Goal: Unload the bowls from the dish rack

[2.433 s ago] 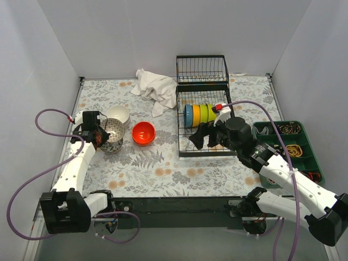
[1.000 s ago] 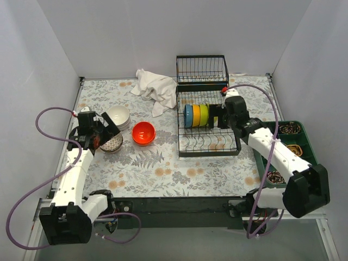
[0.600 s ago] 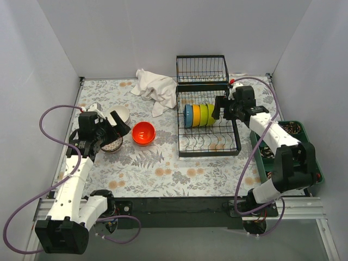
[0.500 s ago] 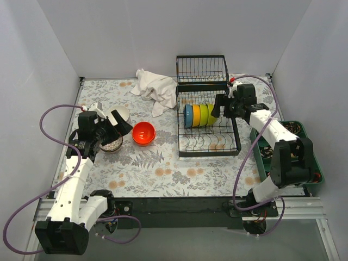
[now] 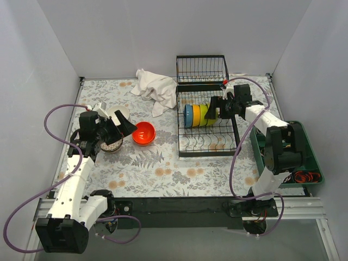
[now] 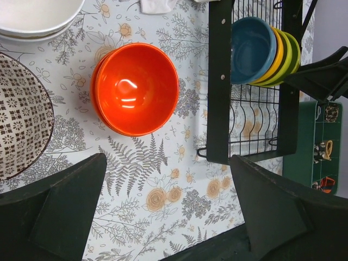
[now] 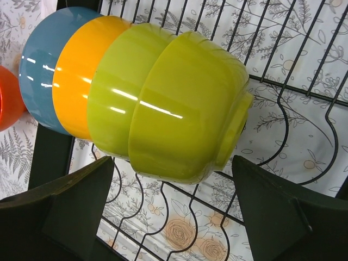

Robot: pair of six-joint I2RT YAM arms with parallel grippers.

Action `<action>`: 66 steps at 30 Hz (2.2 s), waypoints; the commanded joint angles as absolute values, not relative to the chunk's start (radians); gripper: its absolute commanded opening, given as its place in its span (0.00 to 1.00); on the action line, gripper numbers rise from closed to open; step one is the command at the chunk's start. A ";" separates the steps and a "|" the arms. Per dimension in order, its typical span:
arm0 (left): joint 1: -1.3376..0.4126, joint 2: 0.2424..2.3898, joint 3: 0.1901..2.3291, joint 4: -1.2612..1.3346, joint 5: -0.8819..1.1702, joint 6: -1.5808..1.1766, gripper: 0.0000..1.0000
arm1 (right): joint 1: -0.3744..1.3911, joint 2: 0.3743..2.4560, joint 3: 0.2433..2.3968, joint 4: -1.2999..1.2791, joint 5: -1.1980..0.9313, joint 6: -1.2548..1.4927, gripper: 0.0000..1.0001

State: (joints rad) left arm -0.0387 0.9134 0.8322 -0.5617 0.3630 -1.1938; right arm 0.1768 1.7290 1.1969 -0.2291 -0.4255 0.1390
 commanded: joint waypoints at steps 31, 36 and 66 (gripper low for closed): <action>-0.054 0.968 0.813 -0.506 0.477 -1.201 0.98 | 0.196 1.588 1.177 -0.187 -0.276 0.097 0.06; -0.071 0.988 0.805 -0.479 0.489 -1.212 0.98 | 0.199 1.516 1.134 -0.213 -0.209 0.126 0.03; -0.580 1.259 0.891 0.000 0.269 -1.496 0.95 | 0.328 0.996 0.809 0.060 -0.816 0.571 0.05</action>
State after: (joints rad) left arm -0.5041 1.2171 0.8249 -0.0998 0.3210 -1.4677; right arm 0.3042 1.0386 0.8322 -0.1215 -0.7101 0.4656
